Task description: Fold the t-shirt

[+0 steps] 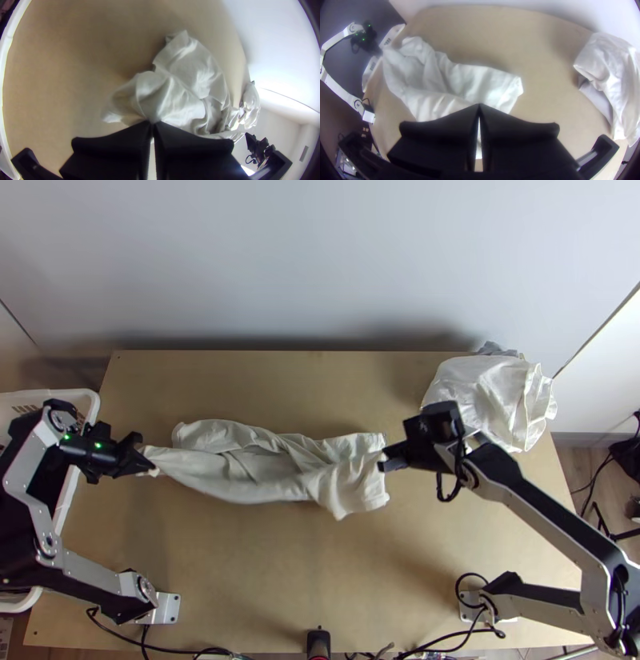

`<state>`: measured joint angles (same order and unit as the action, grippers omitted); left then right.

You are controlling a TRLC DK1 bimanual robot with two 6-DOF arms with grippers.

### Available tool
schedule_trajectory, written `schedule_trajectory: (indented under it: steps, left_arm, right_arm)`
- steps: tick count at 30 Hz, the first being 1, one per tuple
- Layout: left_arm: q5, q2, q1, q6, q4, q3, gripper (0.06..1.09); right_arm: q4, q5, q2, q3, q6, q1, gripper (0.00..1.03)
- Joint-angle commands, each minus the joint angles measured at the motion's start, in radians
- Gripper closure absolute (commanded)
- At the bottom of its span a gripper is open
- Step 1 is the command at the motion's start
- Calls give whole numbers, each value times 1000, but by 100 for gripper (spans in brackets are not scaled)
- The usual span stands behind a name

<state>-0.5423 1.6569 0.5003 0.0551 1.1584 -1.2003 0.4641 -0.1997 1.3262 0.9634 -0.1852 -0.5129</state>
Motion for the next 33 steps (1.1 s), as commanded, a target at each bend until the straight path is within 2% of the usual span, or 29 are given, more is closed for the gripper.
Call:
schedule_trajectory:
  steps: [1,8,19,24,29,33]
  left_arm:
    - [-5,101,34,-74,7,-101,99]
    - [-2,155,-3,-264,-60,-151,99]
    - [15,277,-236,-374,-83,-163,98]
    - [22,307,-263,-448,-117,-186,98]
    - [50,319,-246,-434,-105,-205,98]
    - [99,308,-210,-399,-52,-217,98]
  right_arm:
    - [-33,0,45,14,16,120,100]
    - [-96,31,85,-23,13,142,100]
    - [-171,56,212,-37,-40,114,100]
    - [-214,77,235,-80,-53,111,100]
    - [-216,80,237,-103,-49,122,100]
    - [-214,117,232,-123,-60,117,98]
